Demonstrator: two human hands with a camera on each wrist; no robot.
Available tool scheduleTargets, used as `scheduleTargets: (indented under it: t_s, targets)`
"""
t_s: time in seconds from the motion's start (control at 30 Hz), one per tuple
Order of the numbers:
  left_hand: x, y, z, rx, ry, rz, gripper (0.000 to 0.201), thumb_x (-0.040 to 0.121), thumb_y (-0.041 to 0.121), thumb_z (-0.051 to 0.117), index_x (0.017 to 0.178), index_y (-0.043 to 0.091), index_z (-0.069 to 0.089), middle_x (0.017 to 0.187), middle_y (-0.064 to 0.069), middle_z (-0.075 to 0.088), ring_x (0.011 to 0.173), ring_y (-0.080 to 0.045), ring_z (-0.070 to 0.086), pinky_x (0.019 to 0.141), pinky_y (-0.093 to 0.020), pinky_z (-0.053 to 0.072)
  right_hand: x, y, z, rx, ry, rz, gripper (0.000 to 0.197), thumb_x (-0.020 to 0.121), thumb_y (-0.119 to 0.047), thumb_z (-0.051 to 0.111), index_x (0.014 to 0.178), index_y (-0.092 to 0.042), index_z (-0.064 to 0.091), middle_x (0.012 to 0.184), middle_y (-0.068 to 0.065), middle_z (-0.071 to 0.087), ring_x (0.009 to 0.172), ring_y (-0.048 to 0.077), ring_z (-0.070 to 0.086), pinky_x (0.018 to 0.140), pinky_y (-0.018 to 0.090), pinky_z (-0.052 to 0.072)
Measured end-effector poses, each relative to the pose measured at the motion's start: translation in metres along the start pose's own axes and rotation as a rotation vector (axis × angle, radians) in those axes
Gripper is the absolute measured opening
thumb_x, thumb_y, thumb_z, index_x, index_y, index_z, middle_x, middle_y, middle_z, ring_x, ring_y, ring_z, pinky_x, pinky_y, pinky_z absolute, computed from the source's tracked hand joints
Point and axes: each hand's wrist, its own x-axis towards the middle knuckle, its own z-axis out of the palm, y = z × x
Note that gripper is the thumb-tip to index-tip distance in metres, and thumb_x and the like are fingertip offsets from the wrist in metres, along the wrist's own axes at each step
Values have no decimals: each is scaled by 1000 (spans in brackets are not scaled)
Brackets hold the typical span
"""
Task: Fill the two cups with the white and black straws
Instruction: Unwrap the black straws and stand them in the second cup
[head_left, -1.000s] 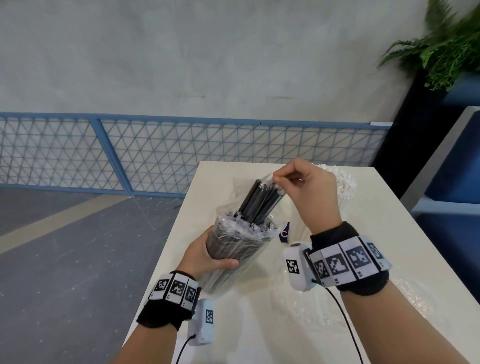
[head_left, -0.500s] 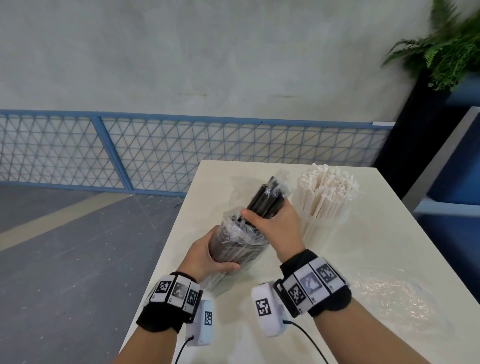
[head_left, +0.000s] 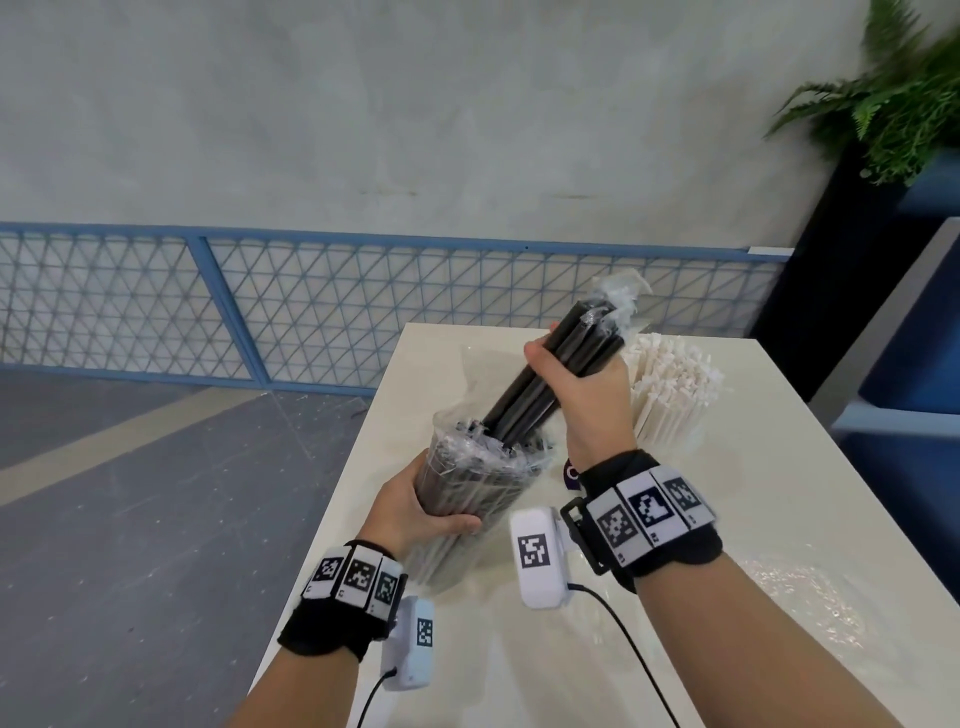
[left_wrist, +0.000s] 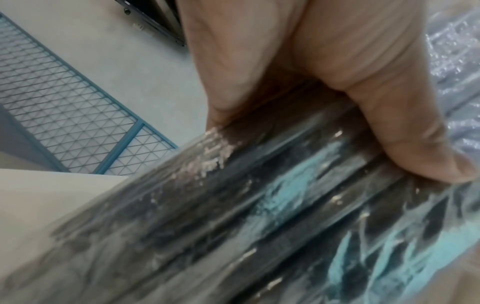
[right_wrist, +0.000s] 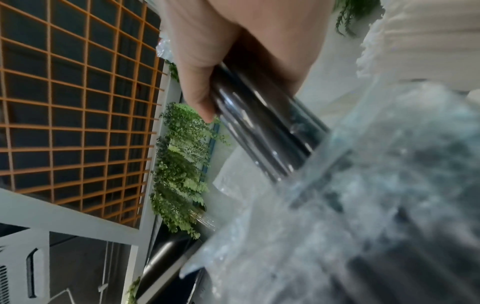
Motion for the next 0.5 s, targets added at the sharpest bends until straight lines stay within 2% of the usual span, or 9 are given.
scheduleTargets:
  t_s: [0.07, 0.1, 0.17, 0.27, 0.37, 0.43, 0.5]
  targets:
    - [0, 0, 1, -8, 2, -2, 71, 51, 12, 90, 108, 30, 51, 98, 21, 61, 96, -1, 59, 84, -15, 45, -4, 5, 0, -58, -75, 10, 40, 69, -10, 79, 104, 0, 61, 92, 4, 69, 82, 7, 67, 71, 14, 52]
    - [0, 1, 2, -18, -2, -2, 71, 52, 11, 89, 108, 30, 51, 98, 21, 61, 96, -1, 59, 83, -13, 45, -7, 9, 1, -87, -110, 26, 43, 68, -9, 80, 105, 1, 60, 92, 5, 70, 83, 8, 67, 73, 16, 53]
    - [0, 3, 4, -22, -14, 4, 68, 53, 10, 89, 103, 35, 51, 97, 22, 61, 94, 4, 58, 79, -9, 45, -11, 15, 3, -133, -116, 51, 33, 68, -6, 80, 96, -2, 64, 86, 4, 70, 80, 11, 68, 75, 23, 55]
    - [1, 3, 4, -36, -13, -1, 65, 53, 10, 89, 98, 38, 52, 97, 20, 64, 95, 5, 59, 80, -11, 46, -6, 13, 5, -83, -13, 65, 19, 71, -3, 76, 84, -9, 65, 80, 0, 68, 76, 12, 66, 77, 28, 55]
    - [1, 2, 0, -56, 1, -19, 61, 54, 10, 88, 102, 30, 55, 95, 18, 65, 92, 2, 60, 74, -8, 45, 7, 1, 5, 44, 93, 64, 15, 75, -4, 74, 81, -11, 63, 77, -2, 65, 74, 10, 63, 68, 18, 52]
    - [1, 0, -4, -84, 24, -34, 60, 54, 10, 88, 103, 25, 57, 96, 15, 66, 92, -1, 62, 79, -16, 48, 12, -6, 4, 124, 134, 70, 14, 76, -4, 72, 82, -12, 62, 78, -2, 65, 74, 10, 63, 66, 16, 53]
    - [1, -4, -6, -122, 59, -44, 57, 53, 8, 88, 97, 27, 57, 94, 12, 67, 92, -4, 63, 84, -24, 50, 15, -12, 4, 185, 173, 86, 17, 77, -5, 72, 89, -9, 61, 82, 1, 65, 77, 14, 64, 76, 23, 56]
